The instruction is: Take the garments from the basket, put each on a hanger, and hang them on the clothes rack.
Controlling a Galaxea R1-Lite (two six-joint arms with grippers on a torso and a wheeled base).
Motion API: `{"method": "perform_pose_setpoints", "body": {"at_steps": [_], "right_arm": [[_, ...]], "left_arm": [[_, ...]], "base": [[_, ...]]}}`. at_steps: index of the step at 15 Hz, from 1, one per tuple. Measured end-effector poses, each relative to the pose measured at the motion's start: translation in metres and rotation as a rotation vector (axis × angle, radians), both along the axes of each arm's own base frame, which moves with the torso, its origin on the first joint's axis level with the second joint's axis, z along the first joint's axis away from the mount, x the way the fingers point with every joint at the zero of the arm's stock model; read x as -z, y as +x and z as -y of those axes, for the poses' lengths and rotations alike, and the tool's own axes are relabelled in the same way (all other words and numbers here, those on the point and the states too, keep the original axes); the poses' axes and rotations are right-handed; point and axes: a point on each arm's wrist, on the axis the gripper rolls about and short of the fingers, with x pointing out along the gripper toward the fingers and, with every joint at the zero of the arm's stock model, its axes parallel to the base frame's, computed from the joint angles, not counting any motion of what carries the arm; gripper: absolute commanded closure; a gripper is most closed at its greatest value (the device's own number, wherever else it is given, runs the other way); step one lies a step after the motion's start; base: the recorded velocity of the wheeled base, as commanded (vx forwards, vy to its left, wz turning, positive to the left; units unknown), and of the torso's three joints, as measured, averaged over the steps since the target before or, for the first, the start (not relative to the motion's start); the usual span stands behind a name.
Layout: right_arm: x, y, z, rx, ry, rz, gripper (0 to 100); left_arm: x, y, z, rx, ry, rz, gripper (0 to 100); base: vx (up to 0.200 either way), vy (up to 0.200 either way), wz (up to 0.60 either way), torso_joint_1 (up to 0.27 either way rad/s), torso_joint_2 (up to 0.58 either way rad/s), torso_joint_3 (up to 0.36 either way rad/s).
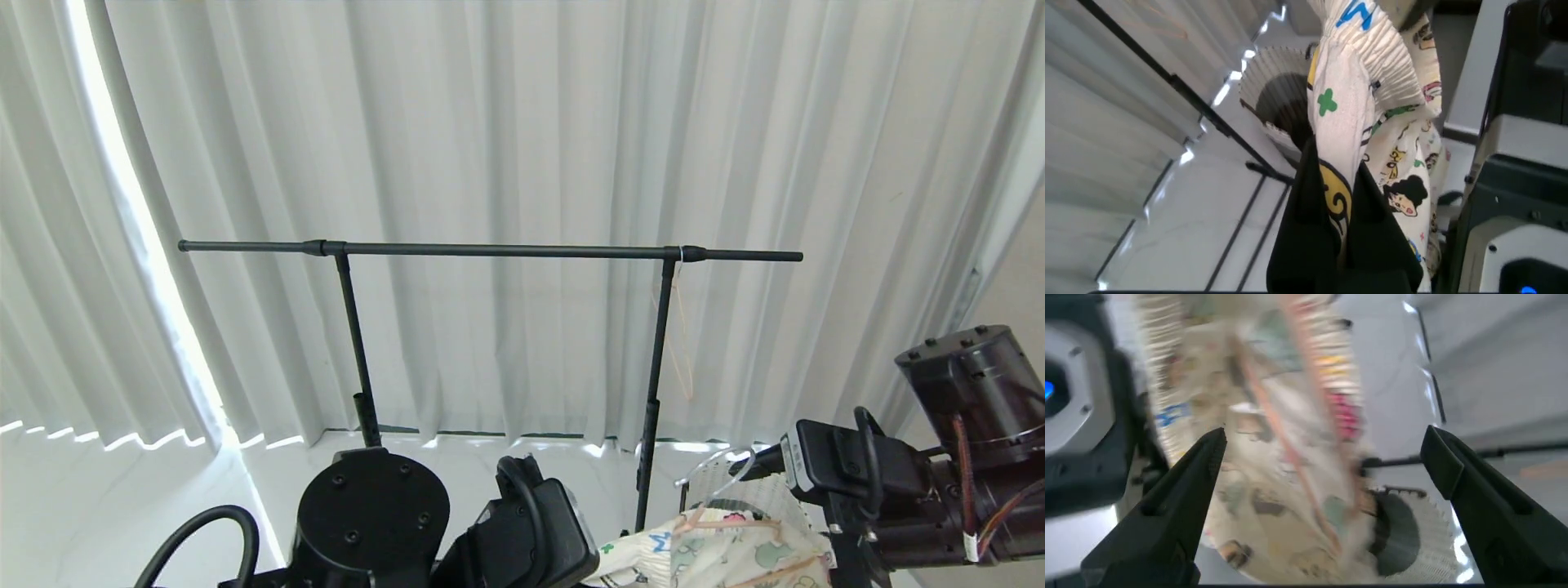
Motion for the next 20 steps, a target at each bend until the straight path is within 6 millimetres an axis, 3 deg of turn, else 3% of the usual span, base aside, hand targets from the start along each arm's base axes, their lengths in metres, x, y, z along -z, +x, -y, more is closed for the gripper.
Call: {"method": "perform_pose_setpoints", "body": {"at_steps": [4,10,11,19,20], "right_arm": [[-0.001,0.011,-0.006,-0.122,-0.016,0.056,0],[0.009,0.022,-0.012,-0.133,-0.041,0.057,0],[0.01,0.023,-0.012,-0.134,-0.043,0.054,100],[0.009,0.029,-0.014,-0.14,0.014,0.207,100],[0.009,0.031,-0.012,-0.145,0.025,0.263,100]], "left_arm": [[-0.003,-0.004,0.001,0.015,-0.012,0.009,100],[-0.007,-0.006,0.003,0.026,-0.037,0.026,100],[-0.008,-0.005,0.004,0.026,-0.039,0.027,100],[-0.009,-0.005,0.004,0.024,-0.042,0.051,100],[-0.009,-0.005,0.004,0.028,-0.039,0.063,0]], "base": [[0.0,0.0,0.0,0.0,0.0,0.0],[0.0,0.0,0.0,0.0,0.0,0.0],[0.0,0.0,0.0,0.0,0.0,0.0],[0.0,0.0,0.0,0.0,0.0,0.0],[0.0,0.0,0.0,0.0,0.0,0.0]]}}
